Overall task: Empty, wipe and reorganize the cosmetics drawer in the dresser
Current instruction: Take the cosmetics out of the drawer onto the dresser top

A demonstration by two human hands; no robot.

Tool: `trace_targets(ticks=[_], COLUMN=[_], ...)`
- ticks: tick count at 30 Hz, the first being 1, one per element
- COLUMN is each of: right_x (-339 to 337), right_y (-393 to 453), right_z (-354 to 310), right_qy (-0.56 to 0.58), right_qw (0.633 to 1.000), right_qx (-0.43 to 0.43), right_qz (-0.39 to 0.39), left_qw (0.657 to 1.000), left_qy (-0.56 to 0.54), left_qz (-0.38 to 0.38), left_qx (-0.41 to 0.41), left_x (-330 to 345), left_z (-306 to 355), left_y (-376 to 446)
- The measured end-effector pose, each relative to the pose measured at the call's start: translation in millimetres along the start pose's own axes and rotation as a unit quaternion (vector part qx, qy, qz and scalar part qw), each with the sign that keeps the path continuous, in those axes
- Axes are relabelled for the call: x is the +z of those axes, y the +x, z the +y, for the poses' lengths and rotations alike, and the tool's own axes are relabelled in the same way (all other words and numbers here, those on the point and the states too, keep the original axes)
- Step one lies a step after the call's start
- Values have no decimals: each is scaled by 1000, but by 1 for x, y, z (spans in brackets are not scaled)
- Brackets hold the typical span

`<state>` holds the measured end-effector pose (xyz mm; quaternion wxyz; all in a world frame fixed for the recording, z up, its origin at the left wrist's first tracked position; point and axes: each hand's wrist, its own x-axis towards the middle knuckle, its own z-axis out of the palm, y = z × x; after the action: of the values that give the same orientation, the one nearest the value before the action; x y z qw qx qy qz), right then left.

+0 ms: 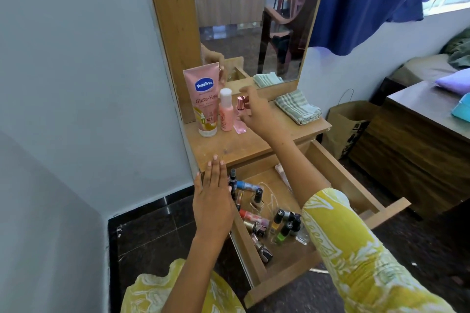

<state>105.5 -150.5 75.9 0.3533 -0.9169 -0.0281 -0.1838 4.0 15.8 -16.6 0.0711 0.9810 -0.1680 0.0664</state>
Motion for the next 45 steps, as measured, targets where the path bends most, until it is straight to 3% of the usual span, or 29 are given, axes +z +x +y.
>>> trace_targets(ticks=[7, 11, 14, 18, 22, 30, 34, 40, 45], right_x=[11, -7, -43, -84, -87, -47, -47, -80, -74], right_y=[-2, -40, -85, -138, -177, -195, -192, -179, -142], right_z=[19, 26, 31, 36, 43, 50, 48, 23, 7], right_qy=[64, -4, -46, -167, -252, -333, -329, -251, -101], right_qw=[998, 1000, 991, 935, 890, 867, 880, 944, 991], right_qx=[22, 11, -21, 40, 114, 163, 161, 117, 91], right_qz=[8, 13, -128, -309, -362, -332, -304, -179, -1], left_qw=[1000, 1000, 1000, 1000, 999, 999, 1000, 1000, 1000], left_qy=[-5, -2, -3, -11, -22, -17, -4, -7, -7], left_qz=[0, 9, 16, 21, 28, 29, 25, 19, 18], left_qx=[-1, -3, 3, 7, 8, 5, 6, 5, 1], left_x=[-1, 0, 1, 2, 4, 4, 4, 4, 5], left_z=[0, -1, -1, -1, 0, 1, 0, 0, 1], left_y=[-1, 0, -1, -1, -3, -3, -2, -2, -2])
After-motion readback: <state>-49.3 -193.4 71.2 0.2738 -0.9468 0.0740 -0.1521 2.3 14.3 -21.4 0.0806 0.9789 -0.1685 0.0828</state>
